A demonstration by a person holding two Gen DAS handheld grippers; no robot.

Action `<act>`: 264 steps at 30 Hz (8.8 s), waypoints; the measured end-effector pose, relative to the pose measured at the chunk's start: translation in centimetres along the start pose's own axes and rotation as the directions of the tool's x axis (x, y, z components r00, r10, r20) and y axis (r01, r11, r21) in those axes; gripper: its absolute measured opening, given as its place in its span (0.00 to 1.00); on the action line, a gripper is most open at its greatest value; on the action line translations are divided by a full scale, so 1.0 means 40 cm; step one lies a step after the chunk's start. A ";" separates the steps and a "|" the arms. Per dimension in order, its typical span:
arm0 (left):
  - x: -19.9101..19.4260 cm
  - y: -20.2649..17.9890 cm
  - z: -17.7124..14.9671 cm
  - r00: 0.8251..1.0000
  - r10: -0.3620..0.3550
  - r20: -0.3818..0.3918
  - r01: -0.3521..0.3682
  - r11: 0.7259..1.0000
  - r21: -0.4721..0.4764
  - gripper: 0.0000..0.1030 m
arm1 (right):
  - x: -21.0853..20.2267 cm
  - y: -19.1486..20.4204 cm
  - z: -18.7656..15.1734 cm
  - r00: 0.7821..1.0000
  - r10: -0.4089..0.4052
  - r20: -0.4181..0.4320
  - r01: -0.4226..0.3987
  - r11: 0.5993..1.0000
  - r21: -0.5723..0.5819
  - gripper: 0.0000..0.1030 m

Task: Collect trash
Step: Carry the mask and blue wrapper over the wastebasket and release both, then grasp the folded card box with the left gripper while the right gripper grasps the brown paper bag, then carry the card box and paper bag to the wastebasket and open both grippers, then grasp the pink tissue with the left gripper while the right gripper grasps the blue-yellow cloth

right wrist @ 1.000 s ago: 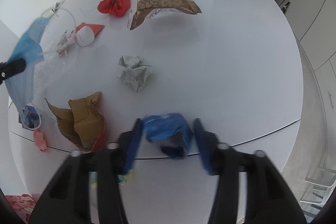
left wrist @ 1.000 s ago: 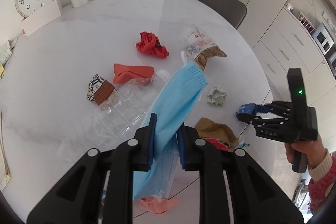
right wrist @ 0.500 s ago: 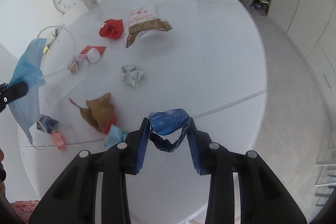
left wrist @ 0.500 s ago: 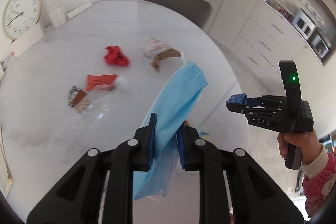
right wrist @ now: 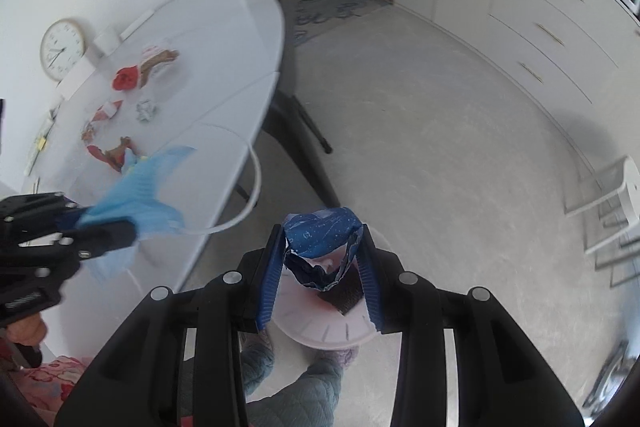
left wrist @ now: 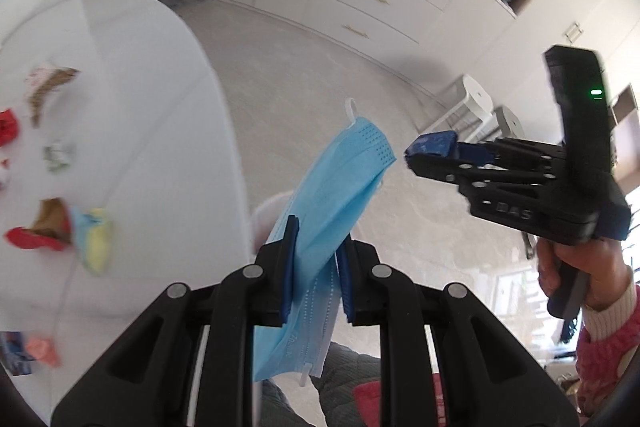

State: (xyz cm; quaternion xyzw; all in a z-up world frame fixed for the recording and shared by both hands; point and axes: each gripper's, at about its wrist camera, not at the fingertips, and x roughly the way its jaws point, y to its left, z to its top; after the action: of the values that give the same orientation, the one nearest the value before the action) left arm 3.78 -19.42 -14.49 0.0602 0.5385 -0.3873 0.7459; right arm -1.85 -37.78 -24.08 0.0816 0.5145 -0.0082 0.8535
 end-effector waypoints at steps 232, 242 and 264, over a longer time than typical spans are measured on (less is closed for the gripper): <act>-0.300 0.362 -0.245 0.921 0.389 0.013 -0.353 0.849 -0.394 0.89 | 0.067 0.331 0.042 0.998 0.058 -0.033 -0.062 0.988 -0.139 0.97; -0.350 0.507 -0.359 0.906 0.422 -0.034 -0.382 0.780 -0.495 0.90 | 0.104 0.470 0.054 0.994 0.087 -0.059 -0.098 0.972 -0.213 0.97; -0.210 0.655 -0.400 0.910 0.400 -0.111 -0.392 0.739 -0.548 0.93 | 0.189 0.554 0.080 0.987 0.091 -0.130 -0.121 0.961 -0.250 0.97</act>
State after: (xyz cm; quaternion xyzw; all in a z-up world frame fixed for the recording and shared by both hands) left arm 7.50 11.17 -22.53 -0.0503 0.5975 -0.0458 0.7990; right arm 6.68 -15.87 -26.37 -0.0018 0.5554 0.1090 0.8244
